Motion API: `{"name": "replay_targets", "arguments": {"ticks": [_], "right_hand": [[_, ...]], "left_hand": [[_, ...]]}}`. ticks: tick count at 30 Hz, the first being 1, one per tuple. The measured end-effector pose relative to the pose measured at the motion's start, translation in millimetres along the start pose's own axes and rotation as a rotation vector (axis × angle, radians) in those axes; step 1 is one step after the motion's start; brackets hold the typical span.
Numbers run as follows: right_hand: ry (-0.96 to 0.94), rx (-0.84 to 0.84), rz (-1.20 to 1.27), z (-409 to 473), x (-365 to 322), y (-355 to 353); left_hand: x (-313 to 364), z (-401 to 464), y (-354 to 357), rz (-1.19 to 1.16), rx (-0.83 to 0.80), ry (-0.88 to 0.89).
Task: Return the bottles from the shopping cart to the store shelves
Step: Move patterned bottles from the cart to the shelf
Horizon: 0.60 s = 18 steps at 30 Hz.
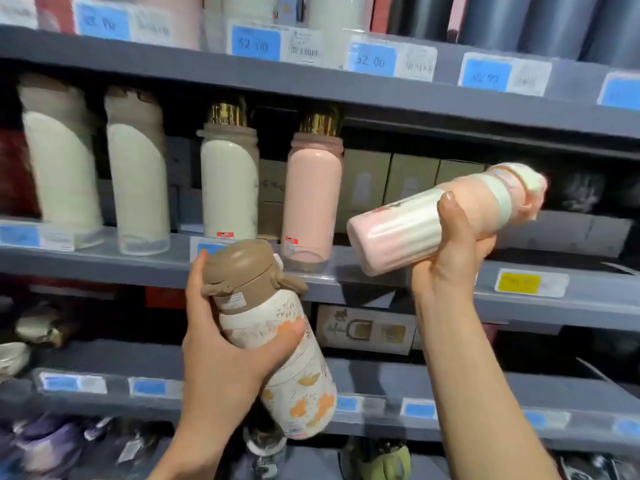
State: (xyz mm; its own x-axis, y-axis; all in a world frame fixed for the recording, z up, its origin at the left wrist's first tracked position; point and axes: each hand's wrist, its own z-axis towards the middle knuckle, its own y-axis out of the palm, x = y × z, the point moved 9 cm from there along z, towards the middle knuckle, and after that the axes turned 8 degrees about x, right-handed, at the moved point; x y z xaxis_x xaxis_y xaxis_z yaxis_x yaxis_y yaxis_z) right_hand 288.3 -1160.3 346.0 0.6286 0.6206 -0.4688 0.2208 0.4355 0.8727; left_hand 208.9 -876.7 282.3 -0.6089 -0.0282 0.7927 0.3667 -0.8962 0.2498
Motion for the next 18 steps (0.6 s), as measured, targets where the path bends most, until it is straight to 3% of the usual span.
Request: {"name": "replay_targets", "arguments": {"ticks": [4,8,18], "right_hand": [[-0.085,0.052,0.016,35,-7,14],[-0.143,0.043,-0.166,53,2,19],[-0.336,-0.333,-0.776,55,21,51]], "left_hand": [[11,-7,-7,0.088,0.085,0.044],[18,-16,-4,0.124,0.116,0.05],[29,-26,13,0.191,0.151,0.086]]}}
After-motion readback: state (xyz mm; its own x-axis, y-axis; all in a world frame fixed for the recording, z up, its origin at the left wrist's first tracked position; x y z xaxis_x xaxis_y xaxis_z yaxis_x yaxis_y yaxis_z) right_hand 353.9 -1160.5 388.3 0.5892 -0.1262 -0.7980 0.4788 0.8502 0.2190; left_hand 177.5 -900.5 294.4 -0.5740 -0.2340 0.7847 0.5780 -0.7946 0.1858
